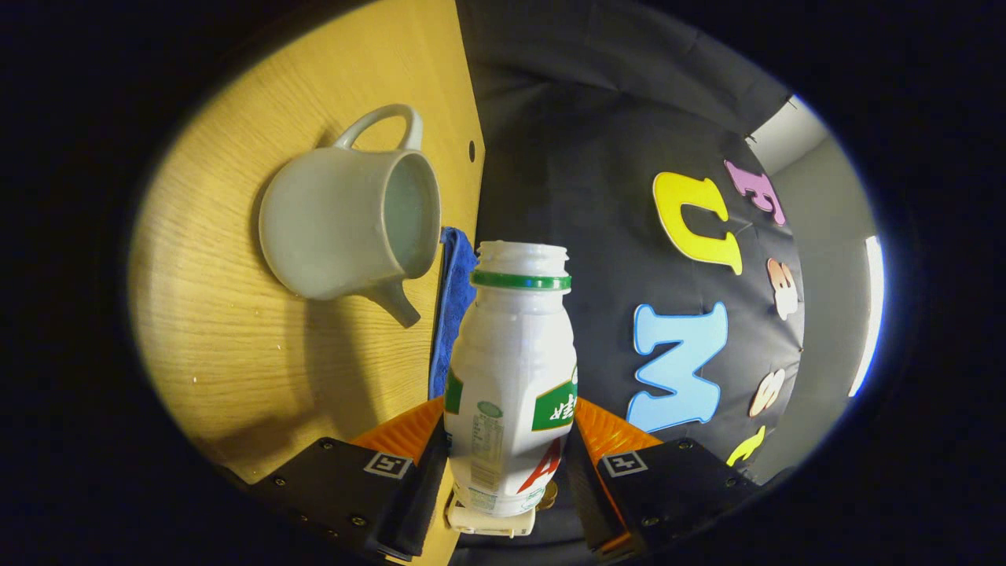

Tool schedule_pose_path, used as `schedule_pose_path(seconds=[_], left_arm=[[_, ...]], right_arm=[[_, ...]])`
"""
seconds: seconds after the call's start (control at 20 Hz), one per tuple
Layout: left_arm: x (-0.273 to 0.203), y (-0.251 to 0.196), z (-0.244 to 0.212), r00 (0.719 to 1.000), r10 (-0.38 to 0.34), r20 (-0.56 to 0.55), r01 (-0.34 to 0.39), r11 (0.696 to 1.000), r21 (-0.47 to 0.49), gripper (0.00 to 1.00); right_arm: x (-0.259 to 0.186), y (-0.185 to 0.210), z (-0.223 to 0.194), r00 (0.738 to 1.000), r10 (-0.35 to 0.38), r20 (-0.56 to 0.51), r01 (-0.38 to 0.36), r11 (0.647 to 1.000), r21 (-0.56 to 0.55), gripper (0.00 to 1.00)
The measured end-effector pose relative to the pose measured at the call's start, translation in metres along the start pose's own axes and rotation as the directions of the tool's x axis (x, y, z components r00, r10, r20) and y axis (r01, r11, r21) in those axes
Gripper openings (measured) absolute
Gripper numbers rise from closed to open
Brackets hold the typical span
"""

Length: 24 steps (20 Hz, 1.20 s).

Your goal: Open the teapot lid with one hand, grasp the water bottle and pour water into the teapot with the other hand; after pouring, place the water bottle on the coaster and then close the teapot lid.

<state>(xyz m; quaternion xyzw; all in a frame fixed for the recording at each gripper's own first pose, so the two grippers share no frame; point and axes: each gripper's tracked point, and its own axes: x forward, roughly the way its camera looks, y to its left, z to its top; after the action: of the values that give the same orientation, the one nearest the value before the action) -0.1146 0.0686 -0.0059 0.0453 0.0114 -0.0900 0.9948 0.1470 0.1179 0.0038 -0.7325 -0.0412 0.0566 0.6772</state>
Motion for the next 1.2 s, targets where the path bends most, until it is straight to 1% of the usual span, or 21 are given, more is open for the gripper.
schedule_pose_path(seconds=[0.15, 0.4, 0.7, 1.2], left_arm=[[-0.0005, 0.0006, 0.0028, 1.0, 0.002, 0.007, -0.002, 1.0, 0.006, 0.13], [-0.0005, -0.0002, 0.0022, 1.0, 0.0, 0.007, 0.0, 1.0, 0.011, 0.13], [-0.0014, 0.0002, 0.002, 1.0, 0.0, 0.009, 0.0, 1.0, 0.016, 0.13], [-0.0024, 0.0018, 0.0017, 1.0, 0.003, 0.01, -0.004, 1.0, 0.019, 0.13]], right_arm=[[0.0003, 0.0, -0.0006, 1.0, 0.001, 0.002, -0.001, 0.999, -0.047, 0.73], [-0.0003, 0.0006, 0.0004, 0.999, -0.027, 0.018, 0.029, 0.991, -0.133, 0.73], [-0.0035, 0.0003, 0.0039, 0.997, -0.062, 0.039, 0.068, 0.978, -0.197, 0.72], [0.004, -0.0019, -0.0009, 0.993, -0.099, 0.062, 0.112, 0.959, -0.261, 0.72]])
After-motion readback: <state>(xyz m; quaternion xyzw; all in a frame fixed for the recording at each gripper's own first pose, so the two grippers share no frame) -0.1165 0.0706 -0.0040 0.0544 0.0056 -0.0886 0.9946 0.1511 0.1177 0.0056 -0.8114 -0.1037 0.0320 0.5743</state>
